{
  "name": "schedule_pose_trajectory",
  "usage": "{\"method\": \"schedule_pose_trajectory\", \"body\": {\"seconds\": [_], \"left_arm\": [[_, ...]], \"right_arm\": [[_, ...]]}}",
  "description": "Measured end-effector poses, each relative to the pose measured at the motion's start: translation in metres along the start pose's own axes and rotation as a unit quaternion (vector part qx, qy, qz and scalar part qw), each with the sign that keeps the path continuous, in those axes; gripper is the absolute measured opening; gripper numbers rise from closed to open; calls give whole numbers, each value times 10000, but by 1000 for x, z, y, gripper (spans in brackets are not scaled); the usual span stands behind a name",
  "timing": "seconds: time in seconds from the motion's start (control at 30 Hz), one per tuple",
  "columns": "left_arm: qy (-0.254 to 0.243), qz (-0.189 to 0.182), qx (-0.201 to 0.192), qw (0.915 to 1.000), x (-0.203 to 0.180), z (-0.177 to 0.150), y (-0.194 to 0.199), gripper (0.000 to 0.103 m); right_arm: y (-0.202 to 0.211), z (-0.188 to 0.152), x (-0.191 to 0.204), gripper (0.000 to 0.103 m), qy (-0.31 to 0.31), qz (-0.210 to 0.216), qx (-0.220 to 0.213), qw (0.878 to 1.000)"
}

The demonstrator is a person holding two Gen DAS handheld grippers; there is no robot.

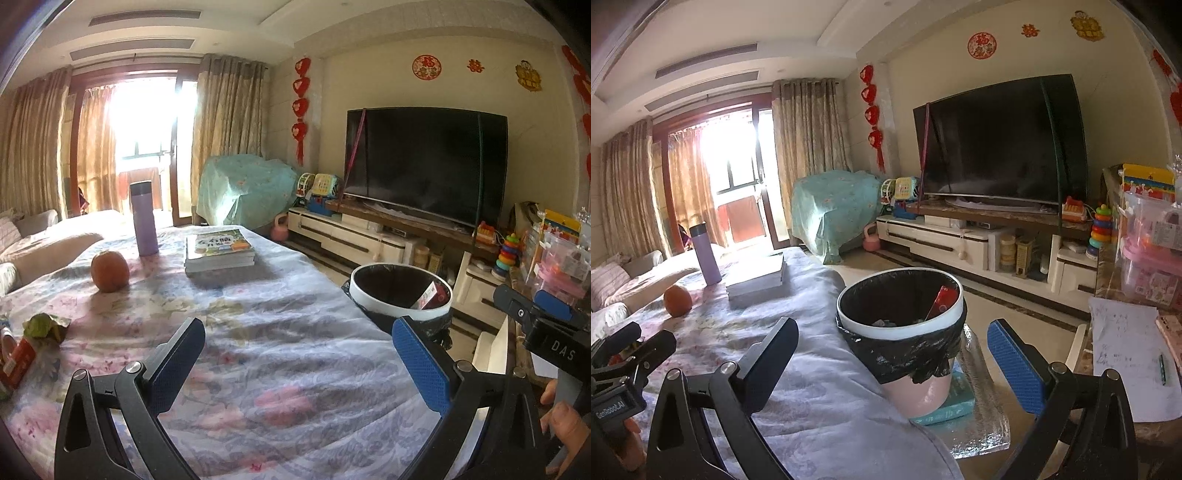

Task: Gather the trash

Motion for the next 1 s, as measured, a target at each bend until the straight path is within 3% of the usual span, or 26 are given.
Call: {"method": "schedule_pose_trajectory", "body": {"seconds": [1.0], "left_arm": [[-5,29,72,10000,5,1,-2,102]], "right_arm": [[2,2,1,103,-55,92,7,9999]]}}
Point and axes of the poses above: each gripper's, at about its wrist camera, not at the fingertips, and y roughly against the way its jaws point, x to its left, z to its top, the point moved 8 cm from there along -y, roughly the way its jaws point, and after that the axes turned 7 degrees about -z, right-handed, at the moved point
